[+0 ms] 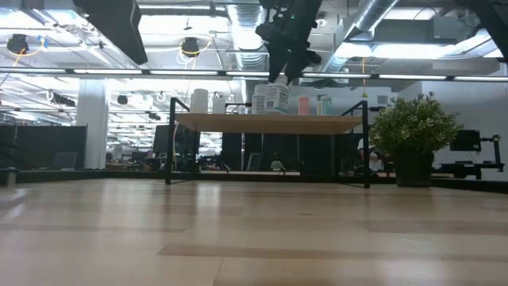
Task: Pick and place medicine bottles onto shelf by color
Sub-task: Put the white medicine bottle on the shelf aligned with the other white medicine bottles
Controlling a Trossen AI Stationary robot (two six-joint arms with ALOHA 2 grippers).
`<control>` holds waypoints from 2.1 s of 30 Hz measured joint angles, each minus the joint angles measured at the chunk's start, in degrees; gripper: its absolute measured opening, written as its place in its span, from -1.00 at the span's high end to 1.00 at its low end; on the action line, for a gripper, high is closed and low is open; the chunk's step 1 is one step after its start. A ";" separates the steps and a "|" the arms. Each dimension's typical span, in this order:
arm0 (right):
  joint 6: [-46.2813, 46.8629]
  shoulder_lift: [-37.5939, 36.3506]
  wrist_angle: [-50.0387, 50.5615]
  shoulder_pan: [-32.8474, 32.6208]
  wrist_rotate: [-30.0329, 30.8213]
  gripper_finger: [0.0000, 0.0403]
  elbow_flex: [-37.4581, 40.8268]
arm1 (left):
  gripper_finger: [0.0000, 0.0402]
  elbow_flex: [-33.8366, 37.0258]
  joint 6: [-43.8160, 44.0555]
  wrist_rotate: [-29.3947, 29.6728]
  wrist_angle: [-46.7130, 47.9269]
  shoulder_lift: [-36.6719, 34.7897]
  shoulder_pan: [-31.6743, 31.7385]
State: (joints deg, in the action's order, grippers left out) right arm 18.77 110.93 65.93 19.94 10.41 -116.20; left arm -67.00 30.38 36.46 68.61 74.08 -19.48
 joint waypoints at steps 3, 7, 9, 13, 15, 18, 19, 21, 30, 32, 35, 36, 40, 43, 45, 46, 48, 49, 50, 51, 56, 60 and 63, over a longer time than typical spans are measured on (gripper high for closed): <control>-0.76 0.00 -0.10 0.59 0.22 -0.21 0.00 | -0.53 0.00 -0.15 -0.10 -0.01 0.00 0.62; -1.27 0.00 -0.15 0.85 -0.02 -0.23 0.00 | -0.53 0.00 -0.16 -0.12 -0.01 0.00 1.05; -1.57 0.00 -0.32 0.85 -0.02 -0.23 0.00 | -0.53 0.00 -0.17 -0.11 -0.02 0.00 1.07; -2.35 0.00 -0.88 0.87 -0.02 -0.23 -0.93 | -0.53 0.00 -0.17 -0.12 -0.10 0.00 1.07; -2.66 0.00 -0.91 0.79 -0.02 -0.23 -2.41 | -0.53 0.00 -0.17 -0.12 -0.11 0.00 1.07; -2.76 0.00 0.97 0.66 -0.02 -0.23 -5.09 | -0.53 0.00 -0.17 -0.11 -0.12 0.00 1.07; -2.76 0.00 1.78 0.58 -0.02 -0.23 -6.22 | -0.53 0.00 -0.17 -0.10 -0.12 0.00 1.07; -2.77 -0.04 4.19 0.24 0.01 -0.23 -8.60 | -0.53 0.00 -0.17 -0.10 -0.12 0.00 1.07; -3.89 -1.29 16.87 -3.44 3.40 -0.01 -11.58 | -0.53 0.00 -0.17 -0.08 -0.12 0.00 1.07; -4.05 -1.27 19.62 -4.60 4.85 0.09 -11.56 | -0.53 0.00 -0.17 -0.06 -0.11 0.00 1.07; -4.14 -1.27 22.89 -5.89 5.26 0.25 -11.56 | -0.53 0.00 -0.15 -0.06 -0.12 0.00 1.05; -4.14 -1.27 23.86 -6.30 5.27 0.30 -11.56 | -0.53 0.00 -0.15 -0.06 -0.11 0.00 1.05; -4.14 -3.40 23.99 -8.01 4.28 0.45 -9.66 | -0.53 0.00 -0.12 -0.07 -0.08 0.00 1.05; -1.13 -7.71 24.17 -10.26 4.27 0.52 -6.48 | -0.53 0.00 -0.12 -0.07 -0.06 0.00 1.05; 0.23 -11.35 23.59 -12.39 4.29 0.54 -3.00 | -0.53 0.00 -0.12 -0.06 0.03 0.00 1.05; 1.08 -13.40 23.47 -13.60 4.47 0.54 -1.04 | -0.53 0.00 -0.15 -0.08 0.01 0.02 1.05; 3.39 -17.79 22.35 -16.30 5.76 0.55 3.90 | -0.53 0.00 -0.30 -0.06 0.03 0.01 1.05; 4.69 -20.06 20.52 -17.78 6.90 0.55 6.94 | -0.53 0.00 -0.46 -0.07 0.00 0.02 1.05; 5.88 -22.24 18.39 -19.18 7.92 0.55 10.36 | -0.53 0.00 -0.60 -0.06 -0.03 0.02 1.05; 6.91 -24.25 15.18 -20.48 8.72 0.55 13.82 | -0.53 0.00 -0.60 -0.05 -0.10 0.02 1.05; 10.34 -32.18 -2.75 -24.25 13.72 0.55 33.35 | -0.53 0.00 -0.46 0.16 -0.28 0.02 1.05; 10.79 -33.43 -18.37 -22.97 14.68 0.55 47.26 | -0.53 0.00 0.14 0.25 -0.38 0.02 1.05; 10.82 -31.74 -28.80 -21.21 18.31 0.55 52.96 | -0.53 0.00 0.16 0.25 -0.39 0.02 1.05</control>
State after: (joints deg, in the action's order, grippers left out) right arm 29.59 79.19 37.13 -1.26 28.72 -63.24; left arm -67.00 30.55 36.71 68.22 74.11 -18.44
